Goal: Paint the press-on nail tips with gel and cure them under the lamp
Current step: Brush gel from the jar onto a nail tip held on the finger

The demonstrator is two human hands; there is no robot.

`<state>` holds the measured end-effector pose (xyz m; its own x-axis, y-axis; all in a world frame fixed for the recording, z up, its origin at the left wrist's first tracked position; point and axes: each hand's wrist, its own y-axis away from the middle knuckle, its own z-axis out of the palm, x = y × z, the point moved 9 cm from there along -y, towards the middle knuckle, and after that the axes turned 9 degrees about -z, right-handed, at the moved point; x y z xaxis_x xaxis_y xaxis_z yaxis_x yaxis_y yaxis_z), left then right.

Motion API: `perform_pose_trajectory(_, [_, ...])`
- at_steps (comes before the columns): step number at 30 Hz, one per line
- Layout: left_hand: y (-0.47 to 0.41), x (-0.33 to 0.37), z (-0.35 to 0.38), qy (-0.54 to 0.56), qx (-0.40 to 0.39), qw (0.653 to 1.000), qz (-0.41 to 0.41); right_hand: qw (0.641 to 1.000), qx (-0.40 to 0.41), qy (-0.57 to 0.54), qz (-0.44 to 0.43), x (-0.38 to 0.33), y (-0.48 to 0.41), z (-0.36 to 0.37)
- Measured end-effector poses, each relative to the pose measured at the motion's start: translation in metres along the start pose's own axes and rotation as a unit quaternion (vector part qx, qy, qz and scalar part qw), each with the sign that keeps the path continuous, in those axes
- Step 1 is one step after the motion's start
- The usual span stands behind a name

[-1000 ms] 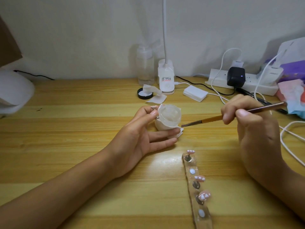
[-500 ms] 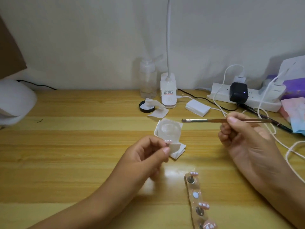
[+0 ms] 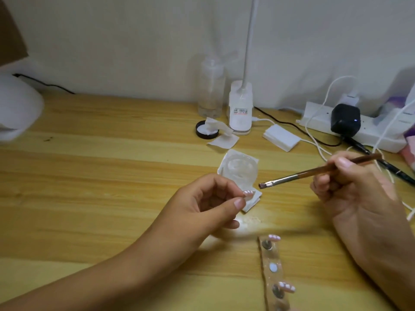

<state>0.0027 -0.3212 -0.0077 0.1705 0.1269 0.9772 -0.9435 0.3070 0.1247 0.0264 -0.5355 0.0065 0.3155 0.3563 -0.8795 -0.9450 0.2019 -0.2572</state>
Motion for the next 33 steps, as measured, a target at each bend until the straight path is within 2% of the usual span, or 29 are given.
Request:
perform_pose_trajectory(8, [-0.002, -0.002, -0.001, 0.005, 0.014, 1.000, 0.007, 0.997, -0.039, 0.063, -0.033, -0.005, 0.001, 0.014])
perform_pose_trajectory(13, [-0.004, -0.005, 0.000, 0.025, 0.013, 1.000, -0.014, 0.975, -0.049, 0.183, -0.119, -0.027, 0.010, 0.012])
perform_pose_trajectory(16, [-0.006, -0.005, -0.001, 0.053, 0.018, 0.998, -0.029, 0.976, -0.027, 0.165, -0.137, -0.029, 0.009, 0.004])
perform_pose_trajectory(21, [-0.006, -0.006, -0.004, 0.084, 0.029, 0.995, -0.050, 0.992, -0.020, 0.067, -0.101, -0.023, 0.005, 0.002])
perform_pose_trajectory(25, [-0.006, -0.002, -0.002, 0.072, 0.025, 0.996, -0.050, 0.996, -0.059, 0.005, -0.067, -0.016, 0.004, 0.009])
perform_pose_trajectory(33, [-0.002, -0.001, 0.002, 0.025, 0.003, 0.999, -0.030, 0.997, -0.042, 0.025, -0.053, -0.016, 0.003, 0.015])
